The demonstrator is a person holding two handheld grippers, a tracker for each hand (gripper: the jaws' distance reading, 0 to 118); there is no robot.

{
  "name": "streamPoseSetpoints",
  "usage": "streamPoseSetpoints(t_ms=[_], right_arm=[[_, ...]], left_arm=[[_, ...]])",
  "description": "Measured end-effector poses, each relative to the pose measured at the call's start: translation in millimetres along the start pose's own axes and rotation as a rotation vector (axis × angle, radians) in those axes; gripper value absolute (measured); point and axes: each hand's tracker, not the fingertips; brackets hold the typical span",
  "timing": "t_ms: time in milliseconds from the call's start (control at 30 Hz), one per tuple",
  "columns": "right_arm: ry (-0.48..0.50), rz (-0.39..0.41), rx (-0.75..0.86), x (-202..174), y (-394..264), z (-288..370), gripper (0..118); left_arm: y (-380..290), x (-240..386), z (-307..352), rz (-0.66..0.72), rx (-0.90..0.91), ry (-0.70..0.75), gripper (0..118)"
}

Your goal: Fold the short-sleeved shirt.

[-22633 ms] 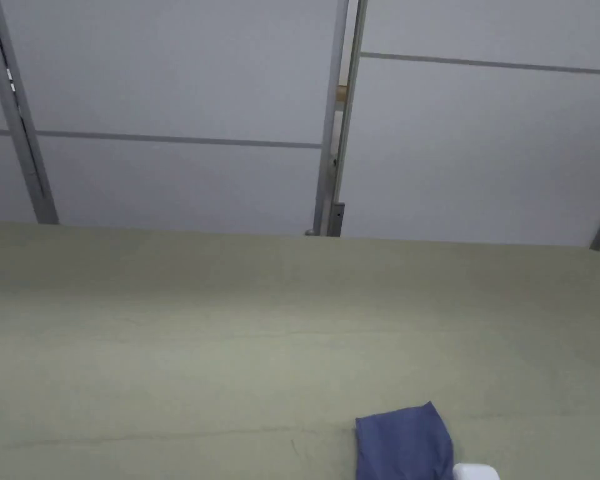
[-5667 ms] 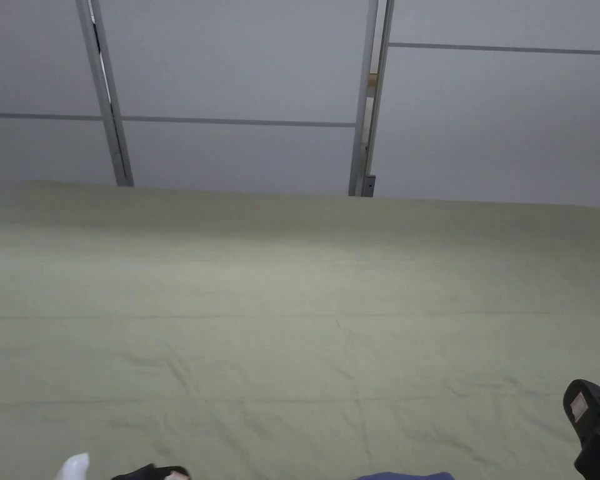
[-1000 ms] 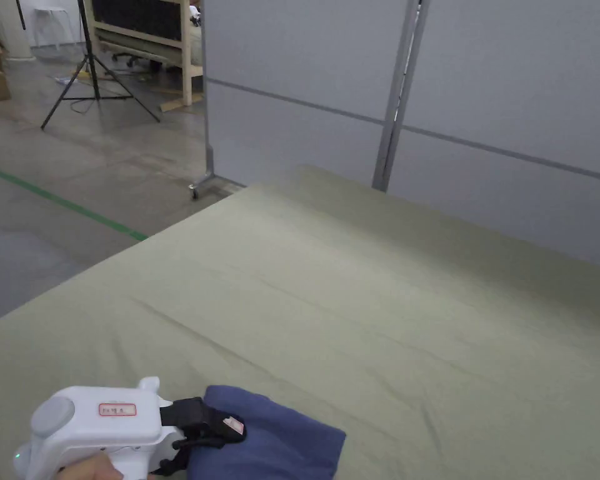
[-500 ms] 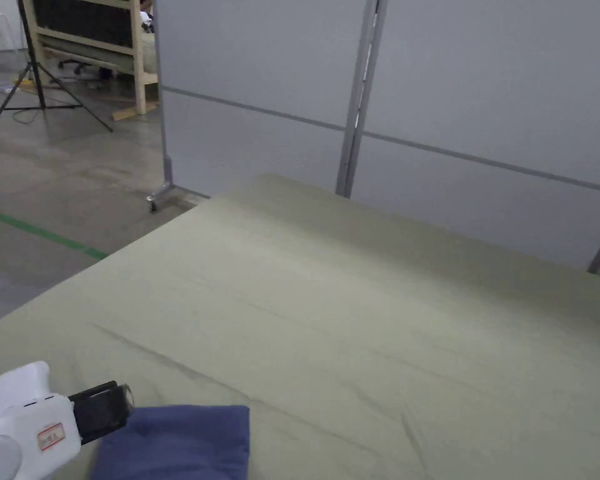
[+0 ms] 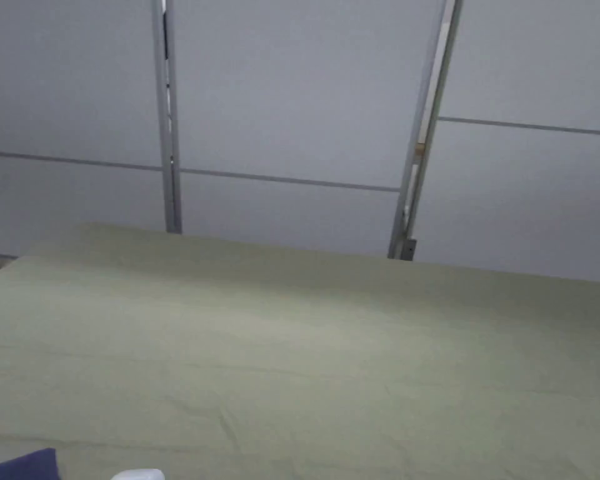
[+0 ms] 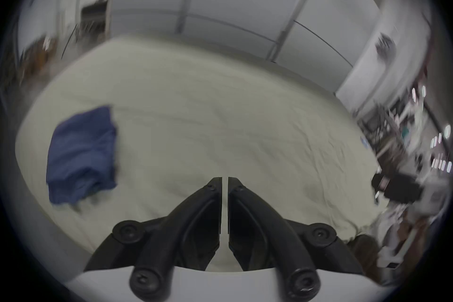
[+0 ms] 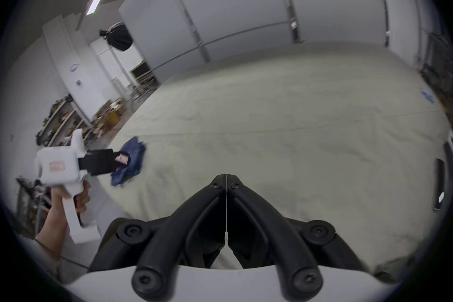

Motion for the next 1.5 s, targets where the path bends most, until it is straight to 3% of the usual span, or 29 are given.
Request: streamPoseSetpoints(t_ms=[100, 200, 300, 467, 600, 933, 1500], right_arm=[[-0.104, 0.034, 0.14, 13, 9, 33, 3], [-0.206, 0.105, 0.296, 19, 25, 64, 3], [-0.275, 0.142, 0.468, 18, 44, 94, 3], [-0.404, 0.25, 0.708, 4, 67, 123, 3], [-0.447, 0.25, 0.844, -10, 73, 134, 3], [-0.409, 0.334, 0.819, -33, 63, 120, 3], [-0.366, 0.341, 0.781, -39, 63, 121, 3]], left_arm=[[13, 67, 11, -0.045, 0.137, -0.08, 6], [35, 122, 34, -0.193, 0.351, -0.039, 5], [58, 156, 62, -0.227, 0.54, -0.018, 5], [73, 175, 105, -0.248, 0.837, 0.131, 5], [69, 170, 116, -0.219, 0.89, 0.125, 5], [62, 154, 121, -0.224, 0.876, 0.17, 5], [57, 153, 122, -0.245, 0.848, 0.155, 5]])
